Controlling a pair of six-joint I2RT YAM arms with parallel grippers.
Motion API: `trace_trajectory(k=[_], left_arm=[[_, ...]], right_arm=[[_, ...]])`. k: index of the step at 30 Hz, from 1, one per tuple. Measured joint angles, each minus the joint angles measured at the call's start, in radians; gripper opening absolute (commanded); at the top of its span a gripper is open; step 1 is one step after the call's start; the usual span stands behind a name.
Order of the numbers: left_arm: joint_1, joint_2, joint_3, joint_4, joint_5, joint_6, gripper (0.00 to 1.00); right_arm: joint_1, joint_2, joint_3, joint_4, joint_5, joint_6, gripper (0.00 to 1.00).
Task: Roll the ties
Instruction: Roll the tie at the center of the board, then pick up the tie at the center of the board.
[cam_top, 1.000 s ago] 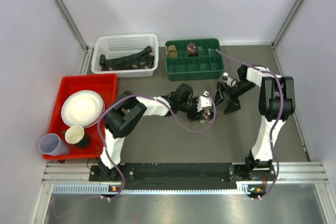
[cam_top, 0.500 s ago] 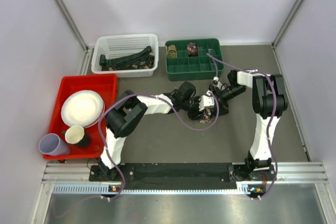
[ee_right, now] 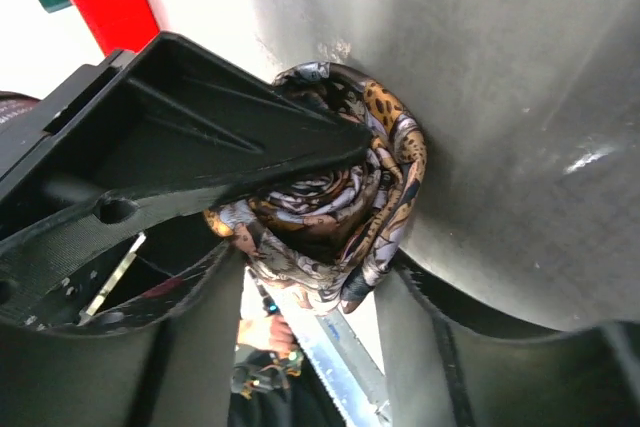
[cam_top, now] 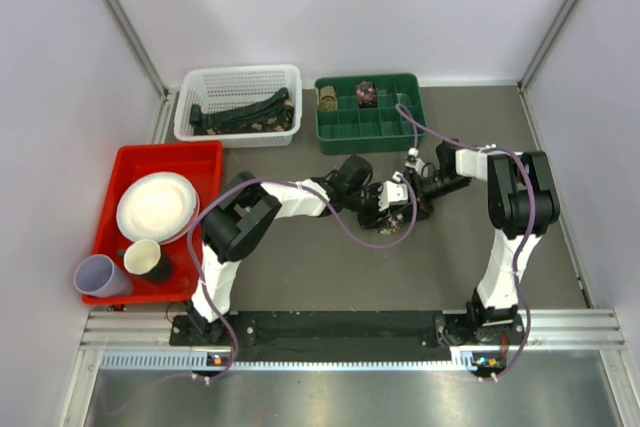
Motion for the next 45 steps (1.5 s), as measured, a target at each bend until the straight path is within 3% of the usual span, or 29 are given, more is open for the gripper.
trace_trajectory(k=[2,4,6,8,9,10,12,14,15,17,18,19,25,30,39,45], left_arm=[[0.001,0.002,0.000,0.002,0.005,-0.005,0.06],[0.001,0.002,0.000,0.003,0.009,-0.009,0.06],[0.002,0.003,0.000,0.004,0.010,-0.011,0.06],[0.003,0.004,0.000,0.006,0.013,-0.014,0.06],[0.004,0.004,0.000,0.006,0.016,-0.014,0.06],[0.005,0.004,0.000,0.006,0.017,-0.014,0.07],[0.006,0.005,0.000,0.004,0.016,-0.015,0.12],[0.008,0.005,0.000,0.004,0.017,-0.018,0.25],[0.008,0.005,0.000,0.004,0.016,-0.019,0.43],[0.008,0.004,-0.002,0.008,0.016,-0.024,0.61],[0.008,0.003,-0.004,0.012,0.015,-0.027,0.90],[0.009,0.001,-0.010,0.021,0.010,-0.035,0.99],[0.024,-0.041,-0.060,0.040,-0.018,-0.082,0.99],[0.098,-0.120,-0.079,-0.077,-0.004,-0.159,0.99],[0.266,-0.374,-0.079,-0.259,-0.003,-0.219,0.99],[0.336,-0.449,-0.094,-0.303,-0.030,-0.230,0.99]], right_arm=[[0.005,-0.014,-0.008,0.022,0.007,0.018,0.46],[0.008,-0.024,-0.014,0.035,0.018,0.037,0.52],[0.008,-0.031,-0.025,0.056,0.026,0.062,0.49],[0.010,-0.032,-0.030,0.069,0.028,0.081,0.36],[0.011,-0.032,-0.030,0.072,0.028,0.090,0.13],[0.013,-0.034,-0.030,0.075,0.029,0.100,0.00],[0.014,-0.042,-0.030,0.079,0.035,0.110,0.00],[0.018,-0.051,-0.030,0.078,0.051,0.115,0.00],[0.020,-0.055,-0.030,0.077,0.057,0.116,0.00],[0.023,-0.063,-0.030,0.077,0.069,0.118,0.00],[0.024,-0.068,-0.030,0.077,0.076,0.122,0.00],[0.028,-0.077,-0.032,0.078,0.088,0.125,0.00],[0.046,-0.134,-0.007,0.078,0.187,0.127,0.00],[0.054,-0.141,0.128,-0.047,0.306,0.081,0.00],[0.046,-0.140,0.643,-0.204,0.526,-0.043,0.00],[0.056,-0.033,0.977,-0.237,0.642,-0.072,0.00]])
